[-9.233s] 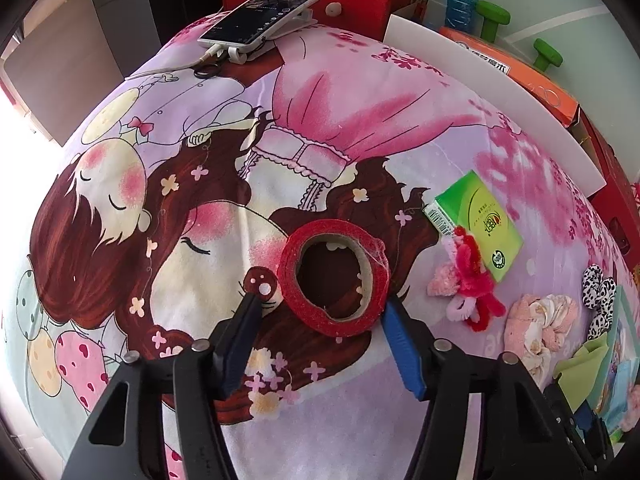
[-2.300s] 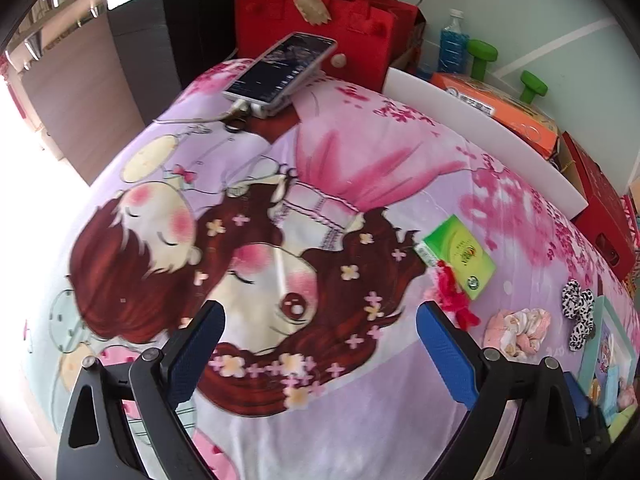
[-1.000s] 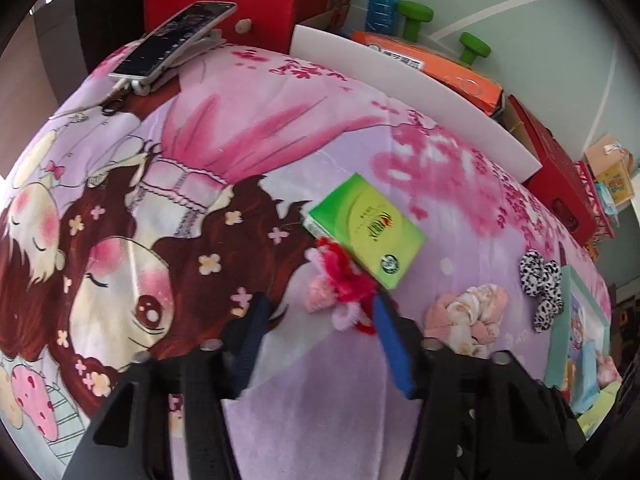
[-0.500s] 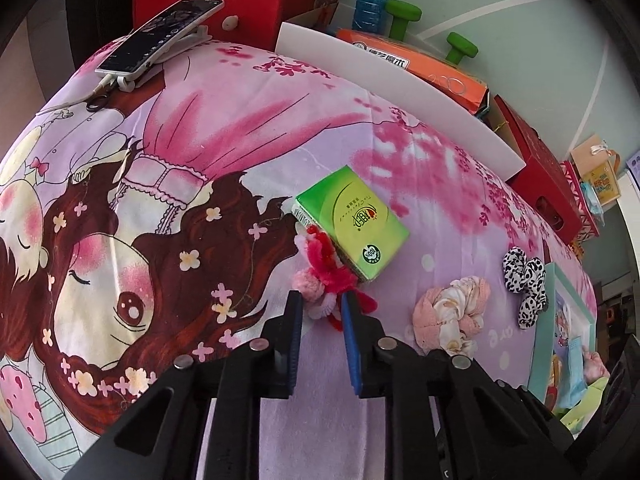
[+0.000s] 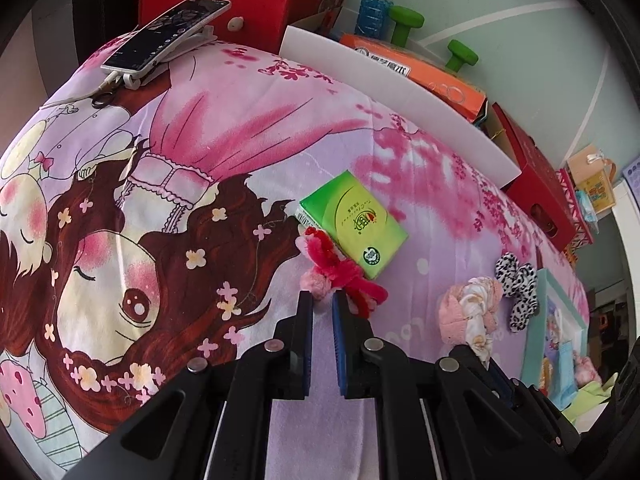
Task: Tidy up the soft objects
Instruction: 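Grasp the red hair tie with the left gripper while the right grasps the floral cloth, then carry the red hair tie in the left gripper while the right carries the floral cloth to the tray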
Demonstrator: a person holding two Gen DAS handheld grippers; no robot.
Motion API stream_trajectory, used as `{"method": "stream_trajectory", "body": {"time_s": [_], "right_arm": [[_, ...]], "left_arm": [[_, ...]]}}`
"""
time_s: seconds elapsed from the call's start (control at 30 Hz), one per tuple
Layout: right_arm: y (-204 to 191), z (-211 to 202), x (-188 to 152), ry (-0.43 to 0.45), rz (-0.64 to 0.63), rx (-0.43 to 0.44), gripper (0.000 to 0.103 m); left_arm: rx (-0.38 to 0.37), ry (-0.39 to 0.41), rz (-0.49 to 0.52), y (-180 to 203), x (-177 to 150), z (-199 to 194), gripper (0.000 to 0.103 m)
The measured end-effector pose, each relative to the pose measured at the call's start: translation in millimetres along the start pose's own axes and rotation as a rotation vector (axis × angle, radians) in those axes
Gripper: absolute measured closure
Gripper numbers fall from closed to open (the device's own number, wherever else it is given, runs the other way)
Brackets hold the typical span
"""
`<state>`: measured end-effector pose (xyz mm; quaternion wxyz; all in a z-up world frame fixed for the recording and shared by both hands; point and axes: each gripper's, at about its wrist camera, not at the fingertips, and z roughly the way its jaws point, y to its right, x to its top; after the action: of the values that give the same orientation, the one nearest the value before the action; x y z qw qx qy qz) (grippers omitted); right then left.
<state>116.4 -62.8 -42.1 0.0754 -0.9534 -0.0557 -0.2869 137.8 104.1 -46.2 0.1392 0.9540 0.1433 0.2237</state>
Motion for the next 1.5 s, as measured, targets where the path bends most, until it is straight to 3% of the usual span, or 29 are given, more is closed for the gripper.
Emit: {"method": "stream_trajectory", "body": {"time_s": [0.53,0.9,1.5], "right_arm": [[12,-39,12,0.103,0.01,-0.027,0.091],[33,-51,14,0.127,0.046,-0.053,0.091],[136,-96,3,0.213,0.249,-0.18,0.091]], "left_arm": [[-0.048,0.134,0.032,16,9,-54,0.094],[-0.06,0.156,0.088,41,6,-62,0.094],[-0.121,0.141,0.303,138,-18,-53,0.094]]}}
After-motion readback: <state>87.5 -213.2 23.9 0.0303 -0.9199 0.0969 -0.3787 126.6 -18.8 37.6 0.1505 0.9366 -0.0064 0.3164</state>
